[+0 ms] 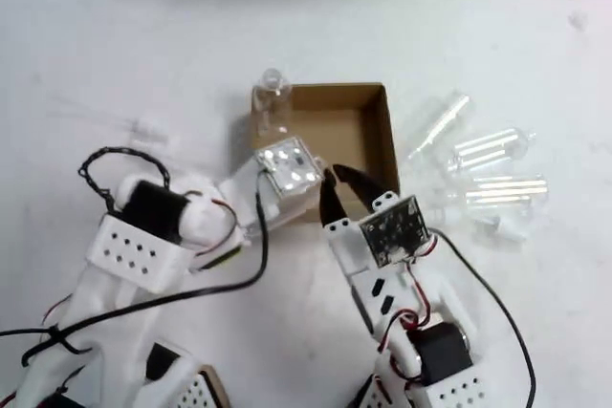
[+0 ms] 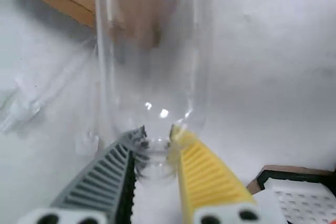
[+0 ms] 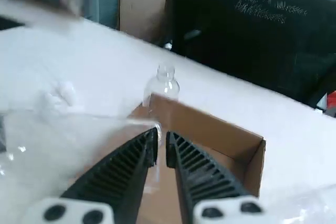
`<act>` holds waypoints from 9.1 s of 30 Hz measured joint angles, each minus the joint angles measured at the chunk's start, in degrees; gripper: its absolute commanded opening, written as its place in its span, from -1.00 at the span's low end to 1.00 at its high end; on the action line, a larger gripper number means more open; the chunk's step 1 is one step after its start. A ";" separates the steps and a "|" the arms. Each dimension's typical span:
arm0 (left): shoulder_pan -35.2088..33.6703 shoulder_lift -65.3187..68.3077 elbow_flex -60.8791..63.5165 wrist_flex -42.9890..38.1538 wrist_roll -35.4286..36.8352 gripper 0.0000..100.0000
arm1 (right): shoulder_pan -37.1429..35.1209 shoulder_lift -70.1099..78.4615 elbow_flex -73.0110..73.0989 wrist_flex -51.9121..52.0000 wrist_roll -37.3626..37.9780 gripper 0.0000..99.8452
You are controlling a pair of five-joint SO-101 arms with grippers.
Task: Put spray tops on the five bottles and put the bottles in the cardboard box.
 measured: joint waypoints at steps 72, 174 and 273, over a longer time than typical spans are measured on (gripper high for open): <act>-20.48 -0.97 22.07 -45.71 32.53 -0.96 | 6.33 11.87 -3.69 -2.64 1.05 -0.97; -20.31 -0.97 38.86 -69.98 34.81 -0.95 | 11.96 124.22 -96.79 19.96 -62.86 -0.65; -20.31 -0.97 38.86 -69.98 34.81 -0.95 | 12.48 108.04 -103.74 35.60 -20.22 -0.86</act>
